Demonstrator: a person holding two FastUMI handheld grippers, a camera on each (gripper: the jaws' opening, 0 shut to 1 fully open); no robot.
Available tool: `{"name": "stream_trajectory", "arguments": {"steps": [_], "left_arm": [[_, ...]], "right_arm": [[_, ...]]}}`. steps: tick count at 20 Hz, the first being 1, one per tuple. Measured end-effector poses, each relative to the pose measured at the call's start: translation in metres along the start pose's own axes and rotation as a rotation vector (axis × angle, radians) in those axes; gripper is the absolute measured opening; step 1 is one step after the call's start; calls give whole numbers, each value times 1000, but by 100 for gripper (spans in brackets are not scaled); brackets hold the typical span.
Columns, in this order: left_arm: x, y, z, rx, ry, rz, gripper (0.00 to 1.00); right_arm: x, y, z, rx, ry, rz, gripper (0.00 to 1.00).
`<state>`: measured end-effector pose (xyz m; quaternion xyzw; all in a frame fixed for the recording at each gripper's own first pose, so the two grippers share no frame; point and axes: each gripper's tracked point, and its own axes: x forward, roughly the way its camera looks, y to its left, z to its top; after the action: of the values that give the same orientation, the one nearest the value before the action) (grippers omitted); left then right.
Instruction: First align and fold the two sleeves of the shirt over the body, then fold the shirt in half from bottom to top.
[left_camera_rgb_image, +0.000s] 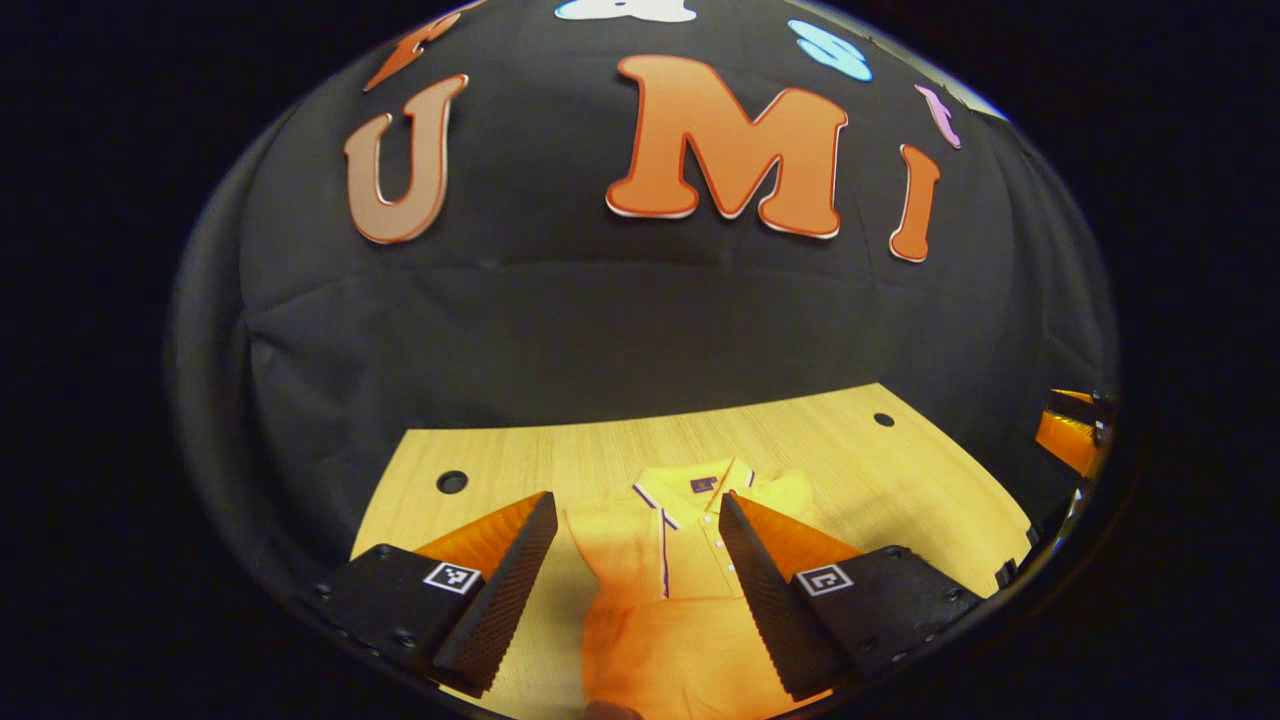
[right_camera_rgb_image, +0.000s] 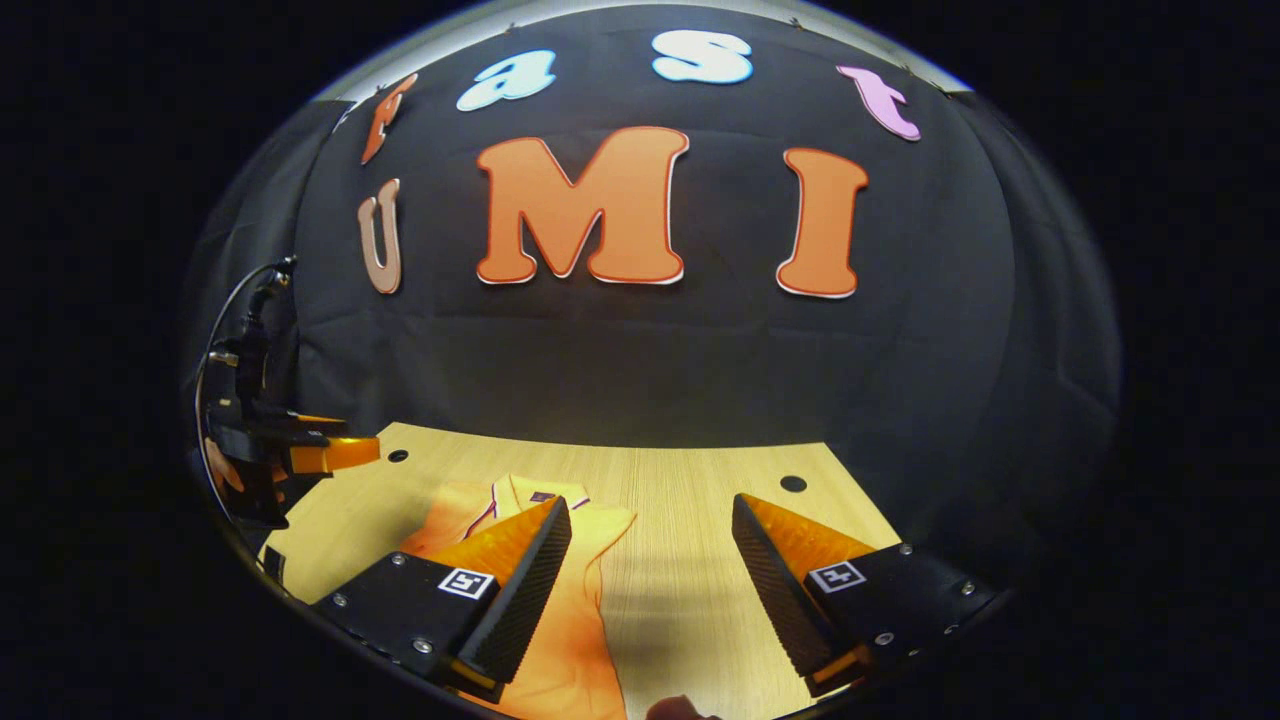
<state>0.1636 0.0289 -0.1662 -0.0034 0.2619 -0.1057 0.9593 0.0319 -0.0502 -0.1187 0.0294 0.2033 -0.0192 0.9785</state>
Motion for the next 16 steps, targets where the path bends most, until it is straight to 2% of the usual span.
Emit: {"name": "stream_trajectory", "arguments": {"steps": [6,11,13,16], "left_arm": [[-96,16,18,-41,-189,132,98],[-160,5,26,-17,-365,211,98],[-179,2,22,-6,-401,235,98],[-196,-11,1,-20,-400,245,97]], "right_arm": [[-21,29,24,-23,-135,83,98],[-50,41,36,-45,-255,143,99],[-63,42,38,-59,-311,162,99],[-71,40,13,-72,-273,180,98]]}}
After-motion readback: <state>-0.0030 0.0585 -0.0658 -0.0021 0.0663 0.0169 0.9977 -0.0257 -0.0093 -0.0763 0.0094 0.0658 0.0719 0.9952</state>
